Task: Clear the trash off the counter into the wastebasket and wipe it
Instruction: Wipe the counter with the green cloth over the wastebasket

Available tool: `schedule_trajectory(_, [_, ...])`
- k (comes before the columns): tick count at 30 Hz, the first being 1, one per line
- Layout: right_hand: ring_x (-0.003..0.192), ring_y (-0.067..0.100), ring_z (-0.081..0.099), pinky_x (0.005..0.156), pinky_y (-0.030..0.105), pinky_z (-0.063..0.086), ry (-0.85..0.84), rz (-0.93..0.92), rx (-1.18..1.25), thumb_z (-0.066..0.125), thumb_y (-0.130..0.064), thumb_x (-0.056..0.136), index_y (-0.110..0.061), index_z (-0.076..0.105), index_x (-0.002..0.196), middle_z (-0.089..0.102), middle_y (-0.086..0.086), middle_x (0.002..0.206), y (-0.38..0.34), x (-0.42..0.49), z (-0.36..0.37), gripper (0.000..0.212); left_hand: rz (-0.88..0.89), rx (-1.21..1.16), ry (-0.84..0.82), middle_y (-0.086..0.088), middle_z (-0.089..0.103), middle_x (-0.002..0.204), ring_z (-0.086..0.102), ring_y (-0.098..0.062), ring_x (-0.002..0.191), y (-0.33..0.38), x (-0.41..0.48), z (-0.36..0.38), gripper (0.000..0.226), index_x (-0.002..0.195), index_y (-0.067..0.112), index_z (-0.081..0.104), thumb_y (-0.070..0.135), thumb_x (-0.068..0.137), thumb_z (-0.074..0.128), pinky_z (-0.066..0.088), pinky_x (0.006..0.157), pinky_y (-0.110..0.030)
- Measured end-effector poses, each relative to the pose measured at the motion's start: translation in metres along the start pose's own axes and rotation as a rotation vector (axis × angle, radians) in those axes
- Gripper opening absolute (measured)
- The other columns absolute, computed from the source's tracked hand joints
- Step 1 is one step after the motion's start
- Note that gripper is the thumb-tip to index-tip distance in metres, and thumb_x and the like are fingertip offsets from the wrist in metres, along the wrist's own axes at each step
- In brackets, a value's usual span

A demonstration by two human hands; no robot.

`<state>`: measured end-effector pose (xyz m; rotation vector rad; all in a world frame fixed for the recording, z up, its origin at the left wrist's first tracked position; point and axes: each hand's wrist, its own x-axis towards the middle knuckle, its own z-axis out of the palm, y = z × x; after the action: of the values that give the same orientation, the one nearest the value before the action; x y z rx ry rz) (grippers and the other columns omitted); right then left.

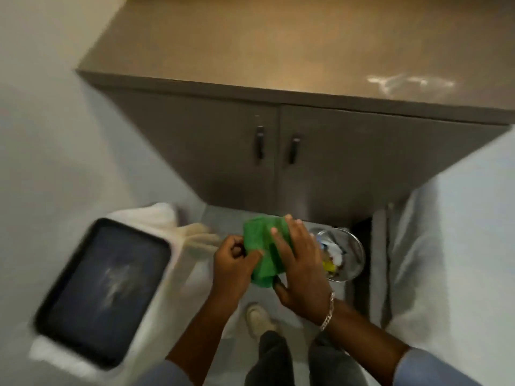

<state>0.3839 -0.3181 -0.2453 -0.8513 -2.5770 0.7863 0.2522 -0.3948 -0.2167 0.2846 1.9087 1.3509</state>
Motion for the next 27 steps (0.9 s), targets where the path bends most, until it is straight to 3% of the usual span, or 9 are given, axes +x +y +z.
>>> schedule_trajectory(2, [0.147,0.039,0.015,0.109,0.065,0.03,-0.016,0.11,-0.058,0.07,-0.023,0.066,-0.028,0.012,0.15,0.013,0.013,0.16,0.054,-0.02,0.014,0.102,-0.04,0.082,-0.149,-0.008,0.073,0.078,0.069,-0.019,0.071,-0.03,0.019,0.053,0.019,0.082,0.013,0.062,-0.004,0.077,0.067,0.059,0.062,-0.033])
schedule_trajectory(5, [0.146,0.039,0.018,0.111,0.062,0.031,-0.023,0.276,-0.087,0.069,-0.03,0.075,-0.033,0.009,0.149,0.014,0.009,0.159,0.154,-0.051,0.049,0.096,-0.073,0.118,-0.353,0.007,0.072,0.066,0.067,-0.003,0.063,-0.095,0.062,0.138,0.022,0.075,0.021,0.063,0.001,0.078,0.07,0.055,0.056,-0.019])
schedule_trajectory(8, [0.143,0.043,0.023,0.11,0.061,0.034,-0.05,0.33,-0.137,0.07,-0.032,0.079,-0.031,0.013,0.149,0.018,0.015,0.158,0.224,-0.068,0.077,0.091,-0.155,0.23,-0.341,0.002,0.07,0.074,0.064,0.004,0.062,-0.159,0.102,0.187,0.011,0.078,0.017,0.063,0.018,0.089,0.062,0.047,0.06,-0.018])
schedule_trajectory(12, [0.141,0.039,0.02,0.101,0.058,0.046,-0.107,0.259,-0.24,0.079,-0.024,0.069,-0.032,0.016,0.149,0.027,0.015,0.155,0.307,-0.088,0.126,0.102,-0.386,0.662,-0.29,-0.024,0.06,0.125,0.06,-0.037,0.114,-0.28,0.148,0.239,0.056,0.13,0.006,0.043,0.048,0.093,0.047,0.047,0.085,-0.036])
schedule_trajectory(16, [0.147,0.033,0.01,0.114,0.057,0.031,-0.105,0.306,-0.17,0.071,-0.035,0.079,-0.04,0.007,0.149,0.013,0.007,0.161,0.351,-0.09,0.152,0.095,-0.449,0.544,-0.239,-0.027,0.056,0.131,0.061,-0.043,0.11,-0.346,0.175,0.266,0.08,0.152,0.026,0.009,0.026,0.089,0.058,0.054,0.09,-0.05])
schedule_trajectory(19, [0.148,0.029,0.006,0.118,0.052,0.024,-0.035,0.362,-0.04,0.063,-0.037,0.084,-0.039,0.013,0.149,0.004,-0.001,0.16,0.347,-0.092,0.143,0.082,-0.398,0.494,-0.231,-0.023,0.061,0.124,0.065,-0.042,0.1,-0.345,0.176,0.265,0.074,0.148,0.038,0.021,0.024,0.087,0.06,0.059,0.08,-0.051])
schedule_trajectory(22, [0.15,0.027,0.009,0.119,0.049,0.026,0.052,0.375,0.094,0.059,-0.027,0.088,-0.042,0.017,0.147,0.003,-0.007,0.16,0.309,-0.097,0.108,0.074,-0.334,0.469,-0.219,-0.016,0.065,0.121,0.067,-0.033,0.09,-0.299,0.152,0.247,0.068,0.135,0.037,0.04,0.023,0.075,0.068,0.061,0.069,-0.033])
schedule_trajectory(25, [0.151,0.021,0.006,0.119,0.044,0.027,0.081,0.354,0.192,0.057,-0.027,0.089,-0.048,0.017,0.145,0.0,-0.013,0.162,0.246,-0.091,0.046,0.072,-0.273,0.49,-0.176,-0.017,0.065,0.123,0.062,-0.038,0.108,-0.218,0.114,0.219,0.056,0.132,0.025,0.045,0.021,0.08,0.066,0.052,0.093,-0.043])
schedule_trajectory(27, [0.151,0.018,0.001,0.12,0.047,0.024,0.059,0.298,0.245,0.056,-0.028,0.089,-0.049,0.017,0.145,-0.003,-0.018,0.162,0.198,-0.082,0.001,0.071,-0.236,0.452,-0.154,-0.016,0.066,0.123,0.062,-0.037,0.11,-0.161,0.086,0.196,0.05,0.128,0.023,0.05,0.02,0.08,0.065,0.051,0.096,-0.048])
